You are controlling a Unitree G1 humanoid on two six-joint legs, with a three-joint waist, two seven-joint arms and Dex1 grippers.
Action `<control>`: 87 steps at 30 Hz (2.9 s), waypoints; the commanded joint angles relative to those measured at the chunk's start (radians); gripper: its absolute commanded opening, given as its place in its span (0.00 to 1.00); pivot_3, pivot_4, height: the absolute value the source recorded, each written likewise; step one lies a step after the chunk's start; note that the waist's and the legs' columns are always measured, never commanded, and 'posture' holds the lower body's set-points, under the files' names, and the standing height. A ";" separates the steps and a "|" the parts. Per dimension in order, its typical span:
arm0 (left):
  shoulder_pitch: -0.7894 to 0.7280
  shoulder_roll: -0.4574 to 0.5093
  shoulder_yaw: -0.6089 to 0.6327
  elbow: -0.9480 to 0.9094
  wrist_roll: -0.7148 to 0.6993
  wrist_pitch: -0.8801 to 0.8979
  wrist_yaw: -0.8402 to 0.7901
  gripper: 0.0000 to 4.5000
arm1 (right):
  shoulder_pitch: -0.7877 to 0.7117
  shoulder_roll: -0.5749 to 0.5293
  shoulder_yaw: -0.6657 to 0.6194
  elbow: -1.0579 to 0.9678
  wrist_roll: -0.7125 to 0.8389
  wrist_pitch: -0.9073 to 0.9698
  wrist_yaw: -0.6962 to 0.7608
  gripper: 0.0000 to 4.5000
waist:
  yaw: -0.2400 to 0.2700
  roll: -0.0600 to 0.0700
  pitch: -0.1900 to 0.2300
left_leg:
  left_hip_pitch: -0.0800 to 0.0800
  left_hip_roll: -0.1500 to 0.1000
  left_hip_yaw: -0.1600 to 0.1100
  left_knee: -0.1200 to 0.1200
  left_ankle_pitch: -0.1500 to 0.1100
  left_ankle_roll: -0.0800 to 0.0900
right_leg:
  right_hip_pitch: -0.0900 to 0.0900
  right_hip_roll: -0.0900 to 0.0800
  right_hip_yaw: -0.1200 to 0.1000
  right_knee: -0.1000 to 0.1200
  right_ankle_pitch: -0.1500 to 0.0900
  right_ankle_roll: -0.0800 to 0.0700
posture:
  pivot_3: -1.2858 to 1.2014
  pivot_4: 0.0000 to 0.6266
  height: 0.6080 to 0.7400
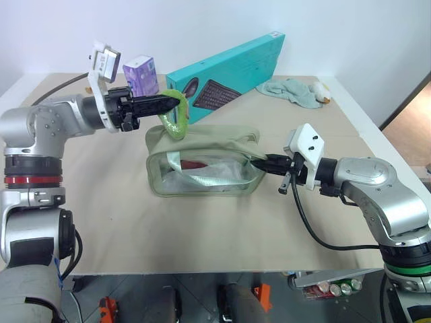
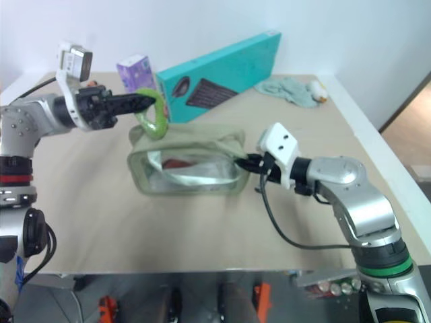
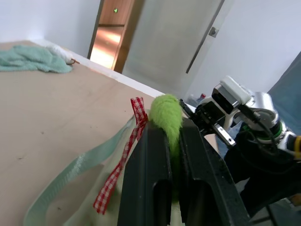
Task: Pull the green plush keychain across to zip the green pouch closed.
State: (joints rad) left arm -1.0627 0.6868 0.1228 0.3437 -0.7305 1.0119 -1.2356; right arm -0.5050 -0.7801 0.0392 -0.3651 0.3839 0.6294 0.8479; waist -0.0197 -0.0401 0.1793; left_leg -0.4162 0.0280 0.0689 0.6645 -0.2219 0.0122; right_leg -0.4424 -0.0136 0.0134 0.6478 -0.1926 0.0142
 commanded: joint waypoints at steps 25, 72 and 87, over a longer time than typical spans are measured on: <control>0.102 0.051 -0.184 -0.214 0.183 -0.310 -0.117 0.78 | 0.011 -0.005 -0.007 -0.019 -0.022 -0.022 -0.001 0.00 | 0.000 0.000 0.000 | -0.003 0.000 -0.003 0.005 0.000 0.000 | 0.000 0.000 -0.001 0.001 0.002 0.000 | 0.52 0.24 1.00; 0.569 0.083 -0.017 -0.483 0.200 -0.509 0.126 0.00 | -0.018 0.026 -0.044 0.023 0.026 -0.010 0.036 0.16 | 0.000 0.000 0.000 | -0.004 0.001 -0.002 0.006 0.000 0.001 | 0.000 -0.001 -0.003 0.001 0.002 -0.002 | 0.52 0.24 1.00; 0.506 -0.033 -0.107 -0.542 0.180 -0.466 0.174 0.00 | -0.124 -0.059 -0.156 -0.109 0.108 0.001 0.033 0.98 | 0.005 0.001 0.000 | -0.004 0.000 -0.003 0.007 0.000 0.001 | 0.000 -0.002 -0.003 0.000 0.003 0.000 | 0.52 0.24 1.00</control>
State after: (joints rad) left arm -0.5269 0.6698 0.0323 -0.1544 -0.5321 0.5472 -1.0669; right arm -0.5779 -0.8358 -0.0910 -0.4074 0.4697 0.6319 0.9023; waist -0.0149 -0.0395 0.1795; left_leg -0.4206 0.0282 0.0661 0.6710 -0.2218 0.0137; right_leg -0.4425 -0.0151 0.0108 0.6476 -0.1897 0.0145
